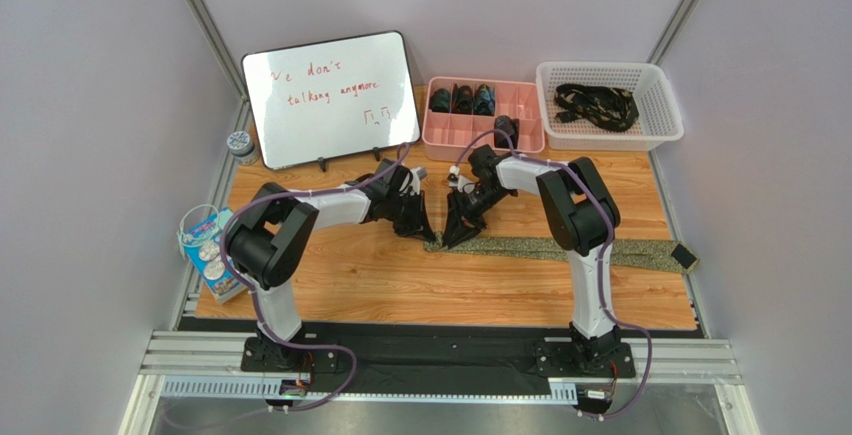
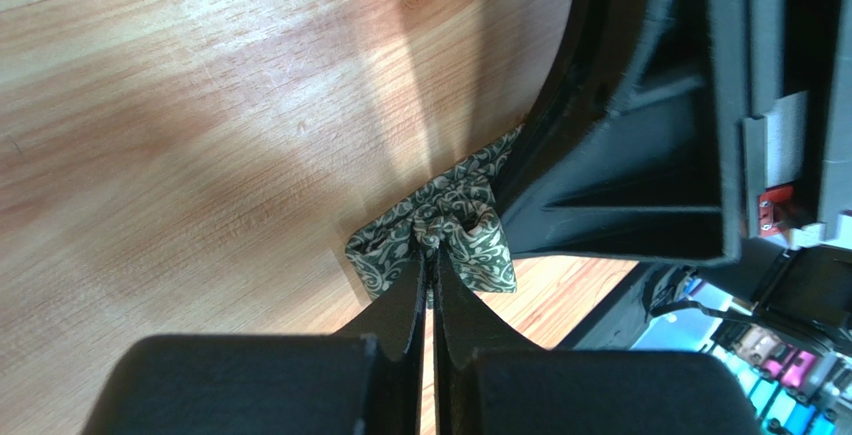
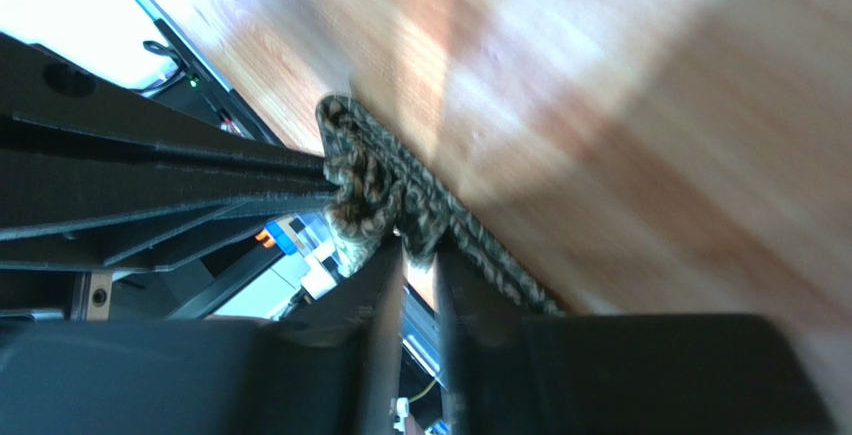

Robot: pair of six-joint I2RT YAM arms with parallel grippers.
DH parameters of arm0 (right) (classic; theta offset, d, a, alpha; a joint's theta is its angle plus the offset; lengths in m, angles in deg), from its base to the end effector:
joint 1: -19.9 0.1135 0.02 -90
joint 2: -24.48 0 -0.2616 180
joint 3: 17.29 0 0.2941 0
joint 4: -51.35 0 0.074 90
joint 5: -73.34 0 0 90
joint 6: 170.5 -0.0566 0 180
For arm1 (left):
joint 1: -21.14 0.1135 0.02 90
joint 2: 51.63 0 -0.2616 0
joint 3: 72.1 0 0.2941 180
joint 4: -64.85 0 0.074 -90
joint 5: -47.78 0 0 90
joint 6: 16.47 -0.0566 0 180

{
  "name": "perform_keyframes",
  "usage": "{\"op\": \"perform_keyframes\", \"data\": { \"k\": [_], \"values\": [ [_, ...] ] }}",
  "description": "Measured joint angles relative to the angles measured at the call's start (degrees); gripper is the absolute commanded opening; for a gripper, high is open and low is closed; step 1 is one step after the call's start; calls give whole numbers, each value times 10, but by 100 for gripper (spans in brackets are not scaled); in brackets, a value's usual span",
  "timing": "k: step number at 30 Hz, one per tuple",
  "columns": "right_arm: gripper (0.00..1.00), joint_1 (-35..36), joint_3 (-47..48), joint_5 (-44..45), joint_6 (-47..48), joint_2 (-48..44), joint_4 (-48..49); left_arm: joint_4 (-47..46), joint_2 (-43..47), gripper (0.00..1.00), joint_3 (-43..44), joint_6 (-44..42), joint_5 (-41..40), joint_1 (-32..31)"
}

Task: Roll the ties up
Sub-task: Roll the tie at the center of the board.

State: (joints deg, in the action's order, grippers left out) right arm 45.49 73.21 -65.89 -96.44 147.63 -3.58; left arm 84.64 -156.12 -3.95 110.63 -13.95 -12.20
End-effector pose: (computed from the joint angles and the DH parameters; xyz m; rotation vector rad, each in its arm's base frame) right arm 0.3561 0.2181 0.0630 0.2476 -2.6298 -1.1513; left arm 0.3122 -0.2375 0.0897 0.1205 2.7541 -1.0482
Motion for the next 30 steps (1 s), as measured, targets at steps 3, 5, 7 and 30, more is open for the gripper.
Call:
{"op": "perform_keyframes", "data": {
  "k": [3,5,7,30],
  "values": [
    [36,-4,1,7,14,-11,-19,4,0,0,2,-2,-5,-1],
    [37,-11,1,13,24,-23,-33,4,0,0,2,-3,-6,-2],
    [43,-20,1,18,31,-38,-47,5,0,0,2,-4,-8,-2],
    [37,7,32,12,-26,2,-31,40,0,0,24,-14,-43,-19]
  ]
}}
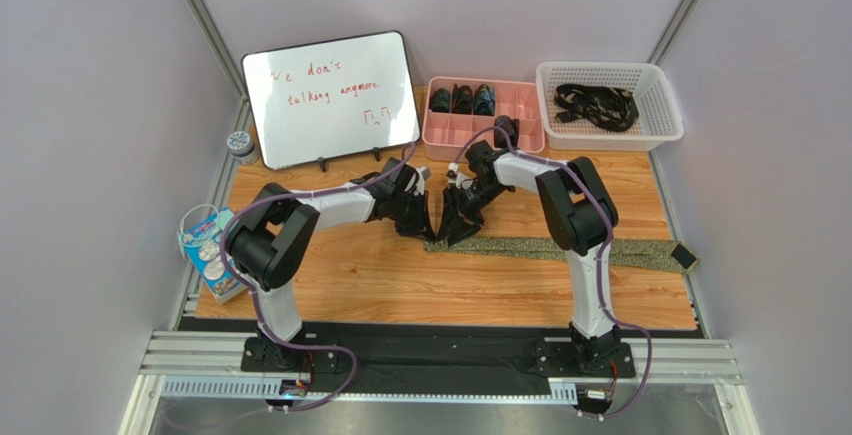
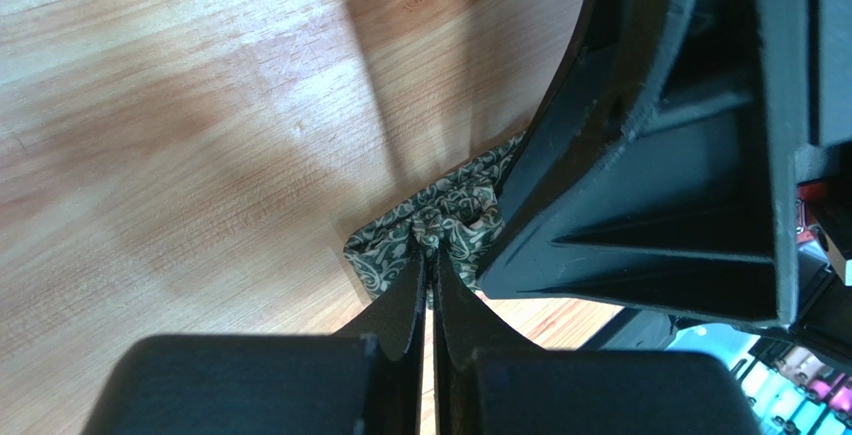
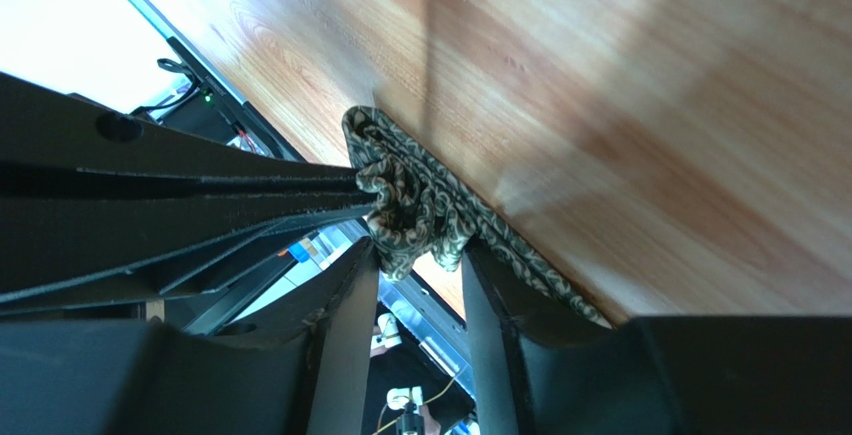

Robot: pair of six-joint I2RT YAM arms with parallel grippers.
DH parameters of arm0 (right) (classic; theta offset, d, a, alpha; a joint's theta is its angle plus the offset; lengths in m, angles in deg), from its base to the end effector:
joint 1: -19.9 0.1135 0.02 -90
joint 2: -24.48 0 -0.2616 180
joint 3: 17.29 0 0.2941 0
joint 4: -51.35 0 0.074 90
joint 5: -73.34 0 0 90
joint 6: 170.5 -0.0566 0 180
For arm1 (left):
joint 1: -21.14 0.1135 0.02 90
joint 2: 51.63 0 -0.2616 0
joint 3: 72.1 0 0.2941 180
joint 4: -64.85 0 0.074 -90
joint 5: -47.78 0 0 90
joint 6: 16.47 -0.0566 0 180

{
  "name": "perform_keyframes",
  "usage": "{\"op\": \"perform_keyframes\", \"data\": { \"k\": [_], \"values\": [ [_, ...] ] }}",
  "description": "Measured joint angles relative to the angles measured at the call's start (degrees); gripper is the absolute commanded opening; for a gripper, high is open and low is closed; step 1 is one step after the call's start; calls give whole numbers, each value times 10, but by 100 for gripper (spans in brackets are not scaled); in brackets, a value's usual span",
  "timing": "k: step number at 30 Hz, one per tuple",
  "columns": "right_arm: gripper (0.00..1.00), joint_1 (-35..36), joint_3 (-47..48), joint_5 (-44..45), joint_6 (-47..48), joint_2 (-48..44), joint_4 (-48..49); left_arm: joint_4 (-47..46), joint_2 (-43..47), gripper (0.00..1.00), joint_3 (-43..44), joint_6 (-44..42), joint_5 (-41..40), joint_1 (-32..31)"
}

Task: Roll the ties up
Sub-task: Roll the tie at the center of the board.

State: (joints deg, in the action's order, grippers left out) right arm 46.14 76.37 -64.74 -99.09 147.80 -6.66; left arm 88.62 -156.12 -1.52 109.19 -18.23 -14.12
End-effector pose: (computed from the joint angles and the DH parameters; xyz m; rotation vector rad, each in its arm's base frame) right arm 0.3615 0.2252 0.0748 0.2001 -2.6333 -1.1094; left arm 0.3107 -0.2478 0.0965 0.1607 2.7683 -0.9442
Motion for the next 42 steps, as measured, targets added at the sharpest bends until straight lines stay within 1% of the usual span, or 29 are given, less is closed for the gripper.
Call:
{"op": "perform_keyframes", "data": {
  "k": [2,5,6,8,9,12,14,15,16,18,20,25,29,33,37,38,40,41,42],
  "values": [
    [34,0,1,0,-7,2,2,0,0,0,0,0,-1,0],
    [26,2,1,-2,-15,3,3,0,0,0,1,0,-2,-2],
    [18,2,1,-3,-16,3,4,2,0,0,1,0,-3,-2],
    [9,2,1,-5,-18,3,5,3,0,0,2,0,-5,-3],
    [0,2,1,-5,-20,3,6,3,0,0,2,0,-6,-3],
    [0,2,1,-5,-20,4,6,4,0,7,2,0,-6,-3],
    [0,0,1,-5,-17,4,6,4,2,27,2,0,-8,-3],
    [0,-2,-1,-5,-15,4,7,4,4,42,2,0,-10,-2],
    [0,-4,-2,-6,-12,5,8,4,7,48,0,2,-11,-1],
    [0,-8,-6,-7,-6,7,10,0,20,55,-7,4,-6,3],
    [0,-14,-11,-11,1,10,14,-3,38,57,-18,6,-2,11],
    [0,-24,-24,-25,14,13,20,-2,74,58,-47,15,8,41],
    [0,-24,-28,-28,19,13,25,-7,91,57,-76,18,12,49],
    [0,-26,-40,-39,24,11,41,-25,88,57,-103,31,28,50],
    [0,-28,-47,-49,26,10,54,-60,63,54,-104,50,48,50],
    [0,-28,-50,-51,26,10,59,-70,58,49,-104,55,57,50],
    [0,-29,-56,-55,26,8,67,-87,49,42,-104,67,67,50],
    [0,-29,-57,-56,25,8,69,-97,44,35,-104,72,70,50],
    [0,-30,-58,-57,25,7,71,-102,40,31,-104,76,73,50]
  ]
}}
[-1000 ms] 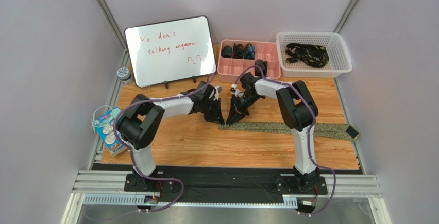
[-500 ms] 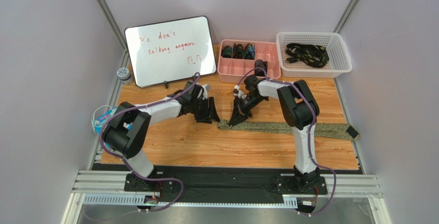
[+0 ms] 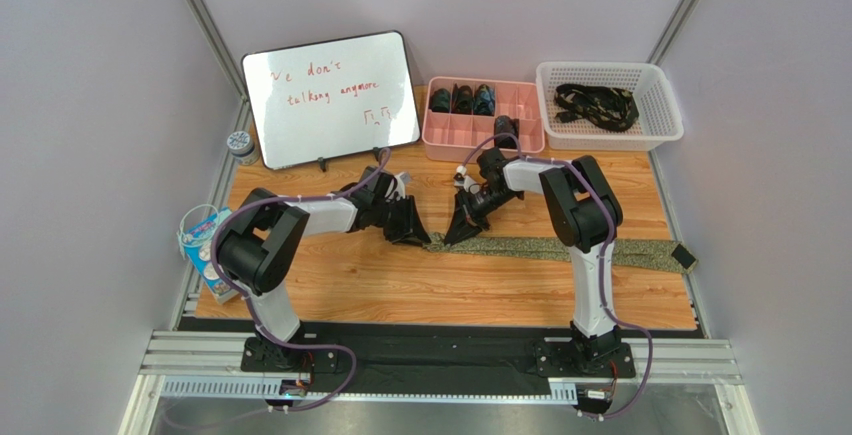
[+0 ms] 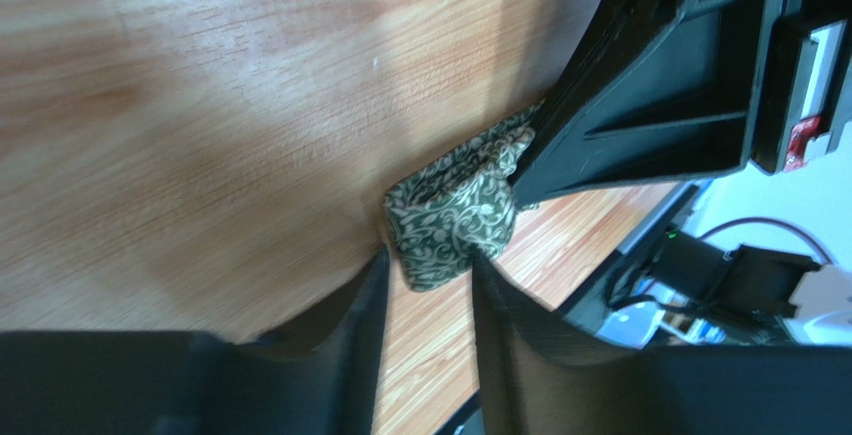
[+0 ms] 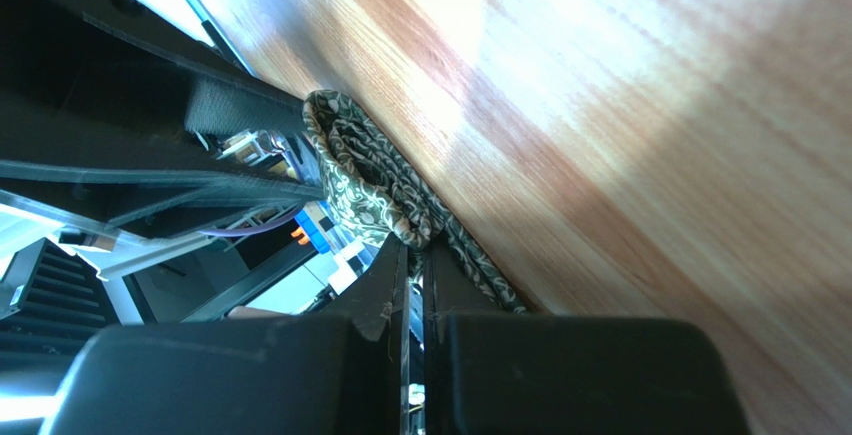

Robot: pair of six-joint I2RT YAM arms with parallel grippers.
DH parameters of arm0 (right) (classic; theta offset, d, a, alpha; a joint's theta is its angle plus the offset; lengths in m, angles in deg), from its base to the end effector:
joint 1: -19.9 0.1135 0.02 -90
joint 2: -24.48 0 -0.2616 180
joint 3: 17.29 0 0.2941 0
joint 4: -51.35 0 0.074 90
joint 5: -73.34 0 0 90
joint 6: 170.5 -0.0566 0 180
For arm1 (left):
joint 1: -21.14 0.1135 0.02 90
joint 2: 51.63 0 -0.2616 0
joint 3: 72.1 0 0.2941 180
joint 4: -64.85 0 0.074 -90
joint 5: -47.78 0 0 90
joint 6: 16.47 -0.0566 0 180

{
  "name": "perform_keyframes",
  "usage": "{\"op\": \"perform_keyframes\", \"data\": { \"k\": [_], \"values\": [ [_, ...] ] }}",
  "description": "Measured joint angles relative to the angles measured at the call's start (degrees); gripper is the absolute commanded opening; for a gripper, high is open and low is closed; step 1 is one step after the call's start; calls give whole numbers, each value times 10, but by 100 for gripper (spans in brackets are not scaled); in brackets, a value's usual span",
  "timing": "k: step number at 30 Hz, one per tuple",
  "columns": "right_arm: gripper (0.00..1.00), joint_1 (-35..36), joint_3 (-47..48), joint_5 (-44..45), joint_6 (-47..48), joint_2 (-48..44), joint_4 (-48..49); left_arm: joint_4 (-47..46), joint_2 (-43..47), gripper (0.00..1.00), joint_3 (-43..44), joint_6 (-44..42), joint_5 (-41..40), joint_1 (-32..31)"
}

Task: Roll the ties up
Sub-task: Roll the tie at the center of the board.

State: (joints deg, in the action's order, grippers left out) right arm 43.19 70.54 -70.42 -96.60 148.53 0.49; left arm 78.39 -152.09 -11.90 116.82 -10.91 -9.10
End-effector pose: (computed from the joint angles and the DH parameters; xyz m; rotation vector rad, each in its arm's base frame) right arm 0.3578 0.2037 0.0491 0.1958 -2.5822 -1.2580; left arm 0.2998 -0.2088 0.0820 -0.0617 2.7384 -1.1460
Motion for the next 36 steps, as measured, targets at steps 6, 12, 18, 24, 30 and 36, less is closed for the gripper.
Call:
{"op": "perform_keyframes", "data": {
  "k": [6,12,18,24,30,36],
  "values": [
    [0,0,-9,-9,-6,-1,18,-18,-4,3,0,13,19,0],
    [0,6,-10,-10,-22,-2,35,-27,24,0,3,16,25,-9],
    [0,18,-10,-9,-35,-2,45,-28,8,0,25,12,27,-30],
    [2,16,-12,-7,-34,-3,47,37,-30,0,86,-27,17,-43],
    [7,16,-12,-3,-33,-4,45,109,-40,0,131,-80,-19,-61],
    [17,17,-12,4,-33,-8,40,130,-39,0,136,-109,-50,-72]
  ]
}}
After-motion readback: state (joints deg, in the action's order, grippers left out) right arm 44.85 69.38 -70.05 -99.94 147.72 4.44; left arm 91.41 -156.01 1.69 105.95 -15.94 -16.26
